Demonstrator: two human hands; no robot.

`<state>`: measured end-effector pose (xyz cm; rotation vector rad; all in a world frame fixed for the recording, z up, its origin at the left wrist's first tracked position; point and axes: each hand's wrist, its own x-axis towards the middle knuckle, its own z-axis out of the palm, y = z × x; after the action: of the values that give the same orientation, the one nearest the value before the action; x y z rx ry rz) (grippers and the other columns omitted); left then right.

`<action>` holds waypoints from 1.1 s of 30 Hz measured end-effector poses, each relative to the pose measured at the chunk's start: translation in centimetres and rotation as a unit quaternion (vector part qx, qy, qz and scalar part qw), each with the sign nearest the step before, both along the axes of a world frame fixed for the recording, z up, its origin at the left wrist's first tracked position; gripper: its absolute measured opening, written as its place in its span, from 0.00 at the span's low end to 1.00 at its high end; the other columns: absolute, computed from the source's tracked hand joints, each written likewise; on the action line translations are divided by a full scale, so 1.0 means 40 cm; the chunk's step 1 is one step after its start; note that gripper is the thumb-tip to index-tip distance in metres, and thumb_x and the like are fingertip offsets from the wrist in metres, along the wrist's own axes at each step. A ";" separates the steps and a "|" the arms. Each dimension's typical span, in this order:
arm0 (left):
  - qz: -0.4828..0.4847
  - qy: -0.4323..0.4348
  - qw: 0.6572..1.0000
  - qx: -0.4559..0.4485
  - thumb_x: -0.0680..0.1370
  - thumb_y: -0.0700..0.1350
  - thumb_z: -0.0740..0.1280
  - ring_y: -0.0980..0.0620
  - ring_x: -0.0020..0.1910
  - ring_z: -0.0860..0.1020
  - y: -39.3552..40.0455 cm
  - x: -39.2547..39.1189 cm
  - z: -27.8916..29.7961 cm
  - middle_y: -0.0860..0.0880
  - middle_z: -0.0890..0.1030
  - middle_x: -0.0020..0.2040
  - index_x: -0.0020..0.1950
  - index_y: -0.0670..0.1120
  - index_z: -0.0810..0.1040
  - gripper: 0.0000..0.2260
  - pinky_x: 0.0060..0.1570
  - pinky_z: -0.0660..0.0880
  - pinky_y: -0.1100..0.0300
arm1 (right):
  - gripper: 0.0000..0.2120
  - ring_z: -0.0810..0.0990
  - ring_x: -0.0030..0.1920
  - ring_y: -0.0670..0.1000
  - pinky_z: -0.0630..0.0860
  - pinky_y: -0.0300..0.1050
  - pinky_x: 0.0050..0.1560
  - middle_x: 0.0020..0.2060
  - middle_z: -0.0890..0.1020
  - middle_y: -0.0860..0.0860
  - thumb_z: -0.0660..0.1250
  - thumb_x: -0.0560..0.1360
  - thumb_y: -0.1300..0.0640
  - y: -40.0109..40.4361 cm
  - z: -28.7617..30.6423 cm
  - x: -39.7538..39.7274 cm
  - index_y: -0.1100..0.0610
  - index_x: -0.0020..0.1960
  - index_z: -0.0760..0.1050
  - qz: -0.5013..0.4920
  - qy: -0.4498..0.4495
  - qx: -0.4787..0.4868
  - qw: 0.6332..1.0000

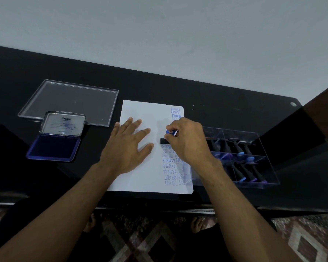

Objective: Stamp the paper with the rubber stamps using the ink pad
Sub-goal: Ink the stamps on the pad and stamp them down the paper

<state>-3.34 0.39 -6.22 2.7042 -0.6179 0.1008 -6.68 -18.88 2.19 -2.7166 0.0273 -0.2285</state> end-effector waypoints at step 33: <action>-0.009 -0.009 1.000 -0.014 0.78 0.70 0.47 0.48 0.81 0.53 0.005 -0.003 -0.003 0.50 0.62 0.80 0.75 0.56 0.70 0.33 0.78 0.50 0.38 | 0.07 0.83 0.36 0.54 0.82 0.54 0.38 0.35 0.83 0.49 0.70 0.69 0.63 -0.019 0.027 -0.055 0.50 0.41 0.78 -0.213 -0.154 0.366 0.893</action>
<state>-3.45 0.58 -6.34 2.6735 -0.6413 0.1297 -8.89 -19.63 3.26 -1.8674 0.5145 -0.6306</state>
